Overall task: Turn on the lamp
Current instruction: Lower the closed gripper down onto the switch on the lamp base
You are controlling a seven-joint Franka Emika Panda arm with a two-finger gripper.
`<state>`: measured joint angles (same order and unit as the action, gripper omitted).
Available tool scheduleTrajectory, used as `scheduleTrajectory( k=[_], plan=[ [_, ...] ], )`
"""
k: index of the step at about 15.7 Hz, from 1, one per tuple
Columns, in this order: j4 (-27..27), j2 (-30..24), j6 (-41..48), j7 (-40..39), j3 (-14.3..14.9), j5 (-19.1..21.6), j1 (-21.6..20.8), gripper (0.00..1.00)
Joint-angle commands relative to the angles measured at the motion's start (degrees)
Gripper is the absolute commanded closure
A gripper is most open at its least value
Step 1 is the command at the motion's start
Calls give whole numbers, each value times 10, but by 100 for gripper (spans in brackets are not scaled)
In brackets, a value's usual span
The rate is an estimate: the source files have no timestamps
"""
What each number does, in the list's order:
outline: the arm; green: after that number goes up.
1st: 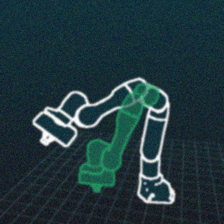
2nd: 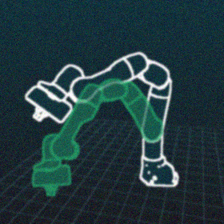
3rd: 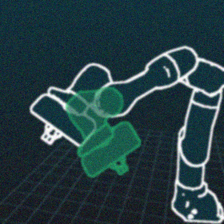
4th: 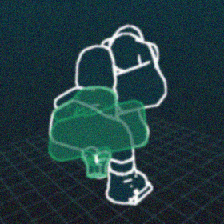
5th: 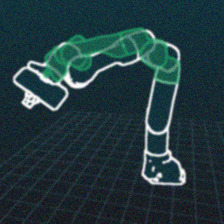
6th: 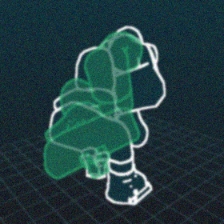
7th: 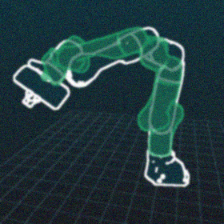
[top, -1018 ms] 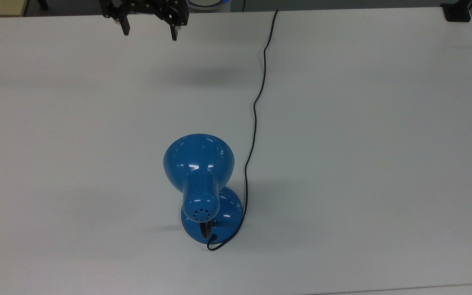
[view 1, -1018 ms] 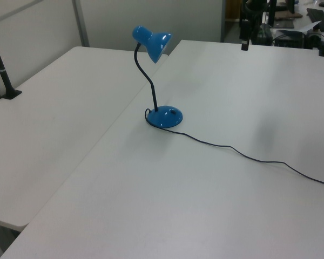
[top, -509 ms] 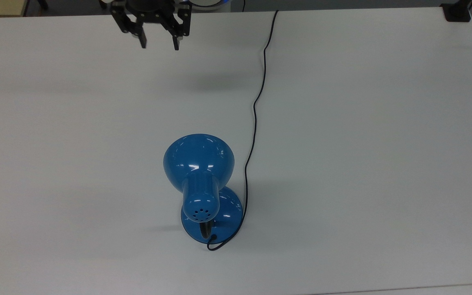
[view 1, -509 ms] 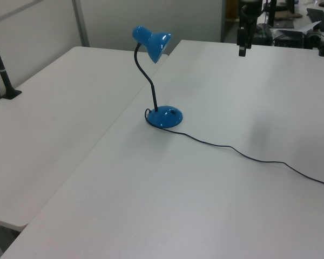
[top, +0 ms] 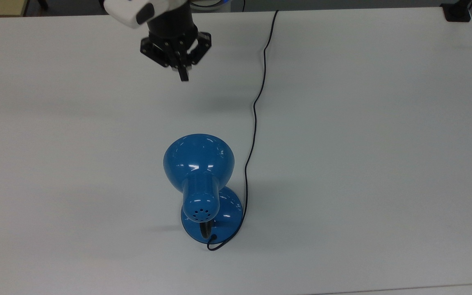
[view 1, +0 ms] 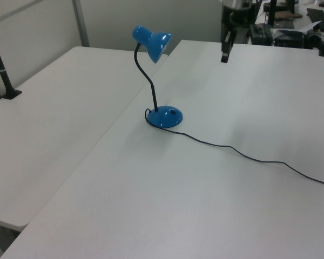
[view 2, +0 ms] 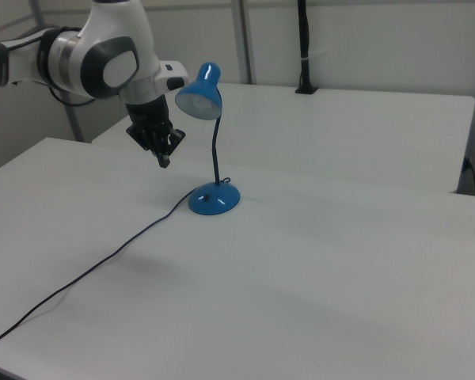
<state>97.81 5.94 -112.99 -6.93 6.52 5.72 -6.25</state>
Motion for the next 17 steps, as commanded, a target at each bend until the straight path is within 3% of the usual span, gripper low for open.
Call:
scheduleTrajectory(
  k=[1,10,17],
  plan=[
    [-8,41,-78,4,17,24,-29,100],
    [-17,152,-260,38,14,26,-42,100],
    [-67,224,-278,56,15,20,-48,100]
  ],
)
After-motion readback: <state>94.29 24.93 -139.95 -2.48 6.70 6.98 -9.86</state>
